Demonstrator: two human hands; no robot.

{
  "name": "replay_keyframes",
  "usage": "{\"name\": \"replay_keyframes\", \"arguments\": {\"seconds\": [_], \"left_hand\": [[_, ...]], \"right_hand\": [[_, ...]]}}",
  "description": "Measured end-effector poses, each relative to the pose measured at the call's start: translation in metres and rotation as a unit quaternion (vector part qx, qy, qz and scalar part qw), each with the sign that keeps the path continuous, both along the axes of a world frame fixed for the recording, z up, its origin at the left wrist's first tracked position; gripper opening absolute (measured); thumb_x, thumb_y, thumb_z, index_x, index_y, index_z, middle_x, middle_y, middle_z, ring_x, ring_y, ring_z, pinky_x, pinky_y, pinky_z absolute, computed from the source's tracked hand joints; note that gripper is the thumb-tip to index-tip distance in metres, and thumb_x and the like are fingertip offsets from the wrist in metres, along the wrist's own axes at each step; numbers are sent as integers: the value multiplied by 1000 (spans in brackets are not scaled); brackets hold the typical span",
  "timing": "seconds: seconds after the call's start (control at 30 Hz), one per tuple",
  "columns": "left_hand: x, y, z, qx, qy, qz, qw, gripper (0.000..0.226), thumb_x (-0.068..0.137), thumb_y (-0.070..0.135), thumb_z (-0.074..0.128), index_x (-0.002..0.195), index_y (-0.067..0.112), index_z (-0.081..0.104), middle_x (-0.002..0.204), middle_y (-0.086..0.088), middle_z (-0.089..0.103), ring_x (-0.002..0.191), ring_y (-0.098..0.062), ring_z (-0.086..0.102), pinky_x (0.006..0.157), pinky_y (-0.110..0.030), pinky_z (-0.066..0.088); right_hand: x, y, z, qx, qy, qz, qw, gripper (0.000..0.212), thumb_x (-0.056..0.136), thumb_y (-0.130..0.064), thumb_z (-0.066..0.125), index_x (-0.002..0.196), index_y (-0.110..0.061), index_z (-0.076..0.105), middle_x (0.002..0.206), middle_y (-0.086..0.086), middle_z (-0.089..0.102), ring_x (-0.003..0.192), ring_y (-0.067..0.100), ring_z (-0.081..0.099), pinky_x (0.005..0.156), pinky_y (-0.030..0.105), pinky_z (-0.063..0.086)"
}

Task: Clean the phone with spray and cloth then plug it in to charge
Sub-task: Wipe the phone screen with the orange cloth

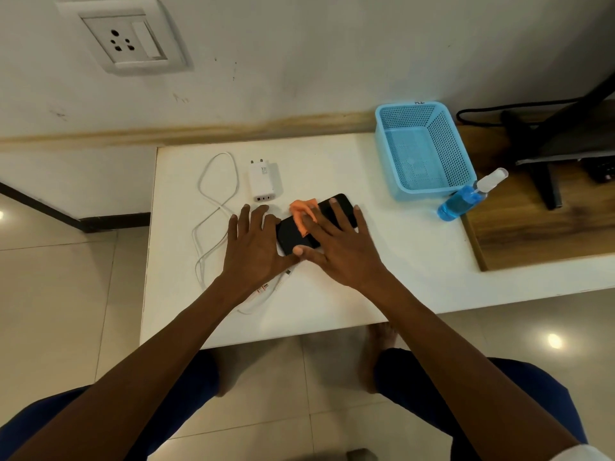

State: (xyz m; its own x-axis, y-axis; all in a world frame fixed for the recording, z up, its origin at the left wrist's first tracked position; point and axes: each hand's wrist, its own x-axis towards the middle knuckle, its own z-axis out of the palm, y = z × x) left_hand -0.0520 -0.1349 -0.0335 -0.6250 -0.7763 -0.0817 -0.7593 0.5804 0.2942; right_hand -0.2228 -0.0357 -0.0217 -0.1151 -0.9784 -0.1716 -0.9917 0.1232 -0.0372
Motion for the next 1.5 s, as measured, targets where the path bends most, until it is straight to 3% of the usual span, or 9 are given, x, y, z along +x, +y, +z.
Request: {"name": "replay_keyframes", "arguments": {"seconds": [0.23,0.4,0.6,0.73,0.9,1.07,1.3,1.4,1.5], "left_hand": [[0,1,0,7,2,6,1000,90,70,78,63,135,17,49,157,-9,32,149,-37,17,121,-52,13],[1,1,1,7,4,4,1000,92,70,78,64,136,16,48,156,-10,33,148,-37,18,120,-52,14],[1,0,1,10,3,4,1000,94,71,78,64,138,15,47,157,-10,32,149,-38,16,120,-53,12],[0,0,2,9,-1,2,1000,91,72,75,66,138,15,47,157,-11,32,149,-39,17,120,-53,13],[-2,1,4,14,-5,0,1000,88,72,72,68,136,16,48,157,-10,32,148,-38,17,120,-51,13],[-2,1,5,19,-1,1,1000,88,72,73,67,137,17,47,157,-9,31,148,-36,16,121,-51,13],[-2,-1,2,29,-6,0,1000,90,73,73,66,140,18,45,159,-9,28,149,-37,13,122,-52,11],[-2,-3,3,24,-10,-3,1000,89,72,73,67,139,18,45,158,-11,28,149,-38,14,121,-52,10],[-4,-4,4,27,-10,-3,1000,86,71,71,69,135,18,47,158,-13,28,149,-39,14,120,-52,9]], "right_hand": [[-28,17,8,13,30,-95,995,85,87,-75,-6,159,-30,3,167,-2,7,154,30,4,120,59,5],[-10,22,5,16,-15,-39,999,87,86,-76,-7,158,-28,0,167,-2,-1,154,28,0,121,59,7],[7,33,1,26,-6,32,999,85,91,-76,1,159,-27,16,166,-1,11,154,29,8,120,58,10],[-3,42,6,31,7,-4,999,85,89,-77,-6,158,-30,12,166,-5,12,154,29,6,120,59,8],[-25,54,9,28,25,-85,996,80,87,-76,-9,156,-35,-10,167,-8,-3,154,28,1,120,59,7],[-20,54,9,28,3,-105,994,85,87,-76,-3,158,-30,-7,167,-5,-7,154,26,0,121,57,8],[7,49,-4,32,-25,16,999,83,91,-77,3,158,-28,2,167,-2,5,154,27,5,120,59,11],[-2,50,0,29,-5,-4,1000,82,92,-76,2,158,-29,7,166,-2,10,153,30,10,119,60,12],[-20,52,7,29,8,-73,997,82,88,-76,-6,158,-33,-2,167,-6,2,154,28,4,120,59,9]]}}
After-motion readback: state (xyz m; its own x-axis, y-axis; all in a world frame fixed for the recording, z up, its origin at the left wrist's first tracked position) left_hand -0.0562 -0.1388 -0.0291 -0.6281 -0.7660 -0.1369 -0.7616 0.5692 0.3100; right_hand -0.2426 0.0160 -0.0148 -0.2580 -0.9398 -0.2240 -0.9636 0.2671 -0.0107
